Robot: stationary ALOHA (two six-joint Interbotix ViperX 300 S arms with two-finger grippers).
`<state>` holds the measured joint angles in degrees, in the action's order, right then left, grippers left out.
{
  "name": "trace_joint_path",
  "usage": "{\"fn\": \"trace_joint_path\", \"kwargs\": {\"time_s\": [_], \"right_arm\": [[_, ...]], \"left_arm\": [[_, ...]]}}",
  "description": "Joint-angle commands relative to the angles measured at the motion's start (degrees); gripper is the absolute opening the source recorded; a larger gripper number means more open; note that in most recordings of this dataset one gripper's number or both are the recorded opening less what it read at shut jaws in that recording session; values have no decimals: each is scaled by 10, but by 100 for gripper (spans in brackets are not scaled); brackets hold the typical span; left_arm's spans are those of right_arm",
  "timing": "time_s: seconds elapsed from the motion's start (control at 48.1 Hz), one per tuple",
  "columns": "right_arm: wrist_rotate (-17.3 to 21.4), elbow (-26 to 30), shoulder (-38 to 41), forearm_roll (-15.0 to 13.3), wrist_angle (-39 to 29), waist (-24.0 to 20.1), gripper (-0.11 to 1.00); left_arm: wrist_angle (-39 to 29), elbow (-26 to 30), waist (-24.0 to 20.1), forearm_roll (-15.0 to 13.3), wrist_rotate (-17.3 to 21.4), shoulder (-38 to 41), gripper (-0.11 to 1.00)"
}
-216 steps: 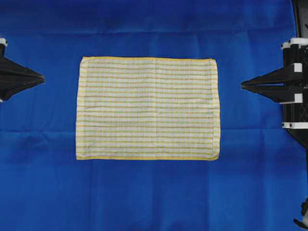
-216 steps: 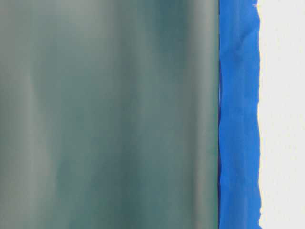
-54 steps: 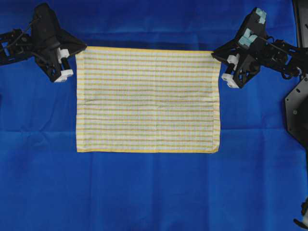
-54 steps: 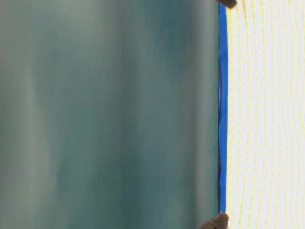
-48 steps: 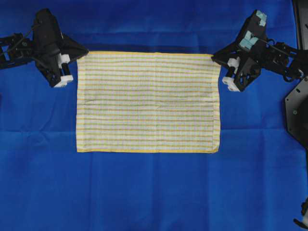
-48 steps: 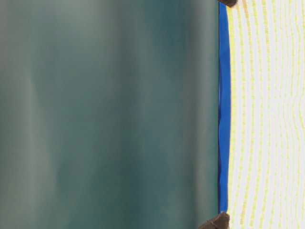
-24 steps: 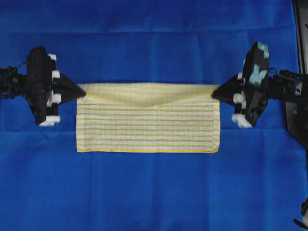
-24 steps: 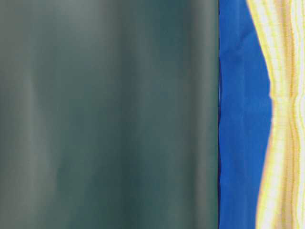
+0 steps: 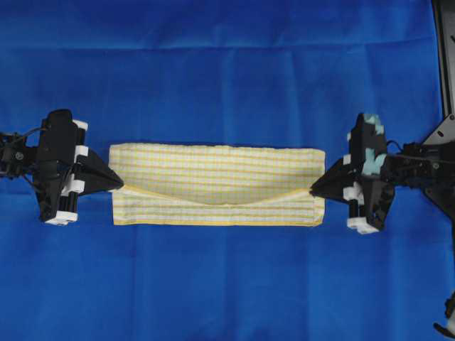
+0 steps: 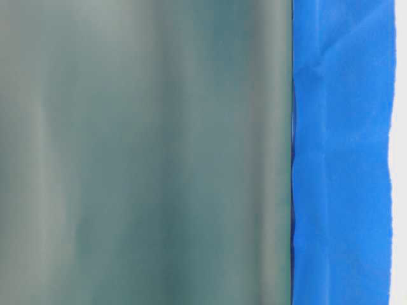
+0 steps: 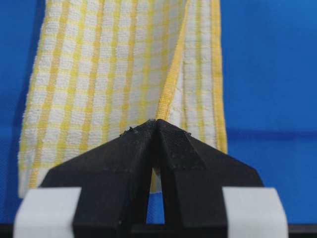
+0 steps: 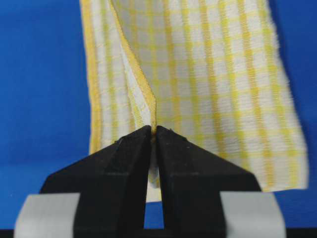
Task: Fold the yellow towel.
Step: 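Lift the top edge with both grippers and fold it down toward the bottom edge, then release the folded edge and raise both grippers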
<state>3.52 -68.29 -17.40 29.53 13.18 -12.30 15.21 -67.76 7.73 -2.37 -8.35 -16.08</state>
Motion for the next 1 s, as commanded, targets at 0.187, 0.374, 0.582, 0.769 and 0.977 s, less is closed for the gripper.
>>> {"fn": "trace_joint_path", "kwargs": {"time_s": [0.187, 0.374, 0.582, 0.769, 0.977], "right_arm": [[-1, 18, 13, 29, 5, -39, 4], [-2, 18, 13, 29, 4, -46, 4], [-2, 27, 30, 29, 1, -46, 4], [-2, 33, 37, 29, -8, -46, 21], [-6, 25, 14, 27, -7, -40, 80]], "left_arm": [[6, 15, 14, -2, -3, 8, 1], [6, 33, 18, -2, -3, 34, 1], [0, 38, 18, -2, -3, 50, 1], [-2, 35, 17, -3, -18, 43, 17], [-50, 44, 18, -3, -27, 9, 77]]}}
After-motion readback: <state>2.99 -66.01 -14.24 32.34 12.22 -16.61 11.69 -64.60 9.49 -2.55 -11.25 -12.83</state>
